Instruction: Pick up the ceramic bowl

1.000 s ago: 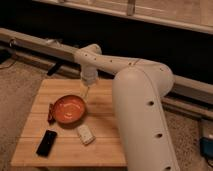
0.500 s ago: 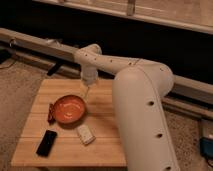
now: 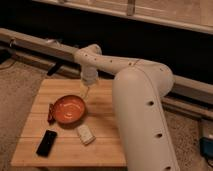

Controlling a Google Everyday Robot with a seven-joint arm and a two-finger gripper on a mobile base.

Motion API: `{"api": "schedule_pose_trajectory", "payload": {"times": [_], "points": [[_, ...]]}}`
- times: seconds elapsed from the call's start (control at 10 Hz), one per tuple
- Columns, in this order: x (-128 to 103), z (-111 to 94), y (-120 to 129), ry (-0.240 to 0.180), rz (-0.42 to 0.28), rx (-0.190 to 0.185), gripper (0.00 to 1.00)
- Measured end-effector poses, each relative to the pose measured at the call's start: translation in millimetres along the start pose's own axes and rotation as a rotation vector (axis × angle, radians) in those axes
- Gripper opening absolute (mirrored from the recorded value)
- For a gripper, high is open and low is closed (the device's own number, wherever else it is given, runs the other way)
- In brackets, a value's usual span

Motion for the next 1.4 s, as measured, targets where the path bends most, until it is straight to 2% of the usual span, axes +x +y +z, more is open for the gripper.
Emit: {"api": "schedule_pose_trajectory", "payload": {"times": [1.1, 1.2, 1.4], "points": [[-1, 0, 1, -0.002, -0.005, -0.002, 0.8], [-2, 1, 3, -0.005, -0.014, -0.005, 0.8], [-20, 10, 24, -0.018, -0.049, -0.025, 0.8]]}}
